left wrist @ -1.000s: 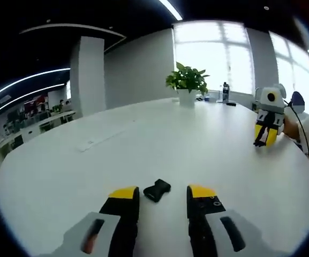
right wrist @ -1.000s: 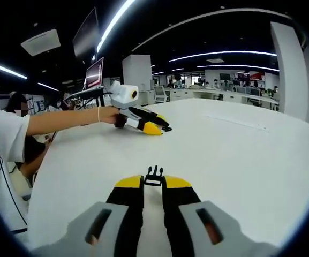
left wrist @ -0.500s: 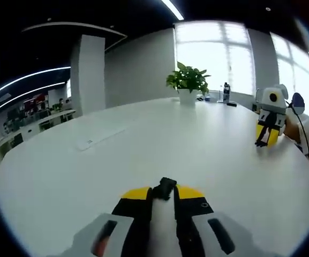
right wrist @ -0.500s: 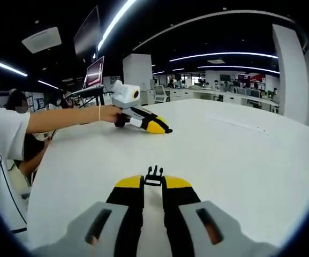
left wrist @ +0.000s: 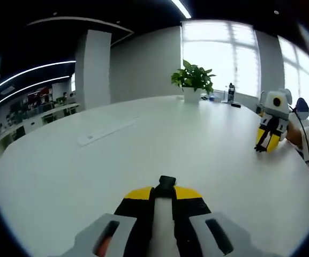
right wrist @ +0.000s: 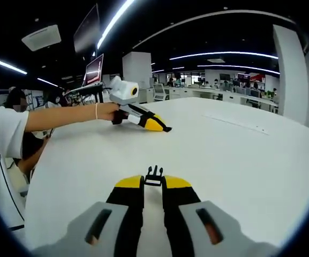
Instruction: Snap the two parts of the plastic buckle together until the buckle closes and remains connected.
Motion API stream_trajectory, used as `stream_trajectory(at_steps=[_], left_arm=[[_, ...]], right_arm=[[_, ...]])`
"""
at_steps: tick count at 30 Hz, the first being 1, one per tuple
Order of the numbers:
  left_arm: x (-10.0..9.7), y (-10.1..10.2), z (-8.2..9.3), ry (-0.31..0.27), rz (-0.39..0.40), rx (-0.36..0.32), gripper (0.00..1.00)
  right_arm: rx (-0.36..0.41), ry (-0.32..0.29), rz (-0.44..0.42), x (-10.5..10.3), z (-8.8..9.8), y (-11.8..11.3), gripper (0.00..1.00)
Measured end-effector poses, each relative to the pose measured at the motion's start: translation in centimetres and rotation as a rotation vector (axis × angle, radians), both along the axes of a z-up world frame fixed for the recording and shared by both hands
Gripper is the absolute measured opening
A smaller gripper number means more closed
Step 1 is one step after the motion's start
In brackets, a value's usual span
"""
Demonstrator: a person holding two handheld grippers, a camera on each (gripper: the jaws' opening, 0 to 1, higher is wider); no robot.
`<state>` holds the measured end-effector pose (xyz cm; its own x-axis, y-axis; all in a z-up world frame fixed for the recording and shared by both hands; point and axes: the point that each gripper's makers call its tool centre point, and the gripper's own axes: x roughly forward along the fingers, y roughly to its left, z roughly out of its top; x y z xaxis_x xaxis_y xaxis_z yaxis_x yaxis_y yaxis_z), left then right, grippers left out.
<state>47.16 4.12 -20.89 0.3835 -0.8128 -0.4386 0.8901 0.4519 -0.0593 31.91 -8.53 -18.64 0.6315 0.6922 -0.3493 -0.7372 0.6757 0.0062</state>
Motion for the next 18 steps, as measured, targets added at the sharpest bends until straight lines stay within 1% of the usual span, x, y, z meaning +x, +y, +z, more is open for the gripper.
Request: stream_trajectory(at_steps=[9, 18], left_arm=[[-1.1, -0.8, 0.9, -0.007, -0.027, -0.001, 0.11], [-2.5, -1.4, 1.3, 0.004, -0.054, -0.002, 0.11]], right_arm=[[-0.02, 0.013, -0.005, 0.4, -0.6, -0.5, 0.12], [-0.012, 0.02, -0.003, 0.8, -0.7, -1.6, 0.12]])
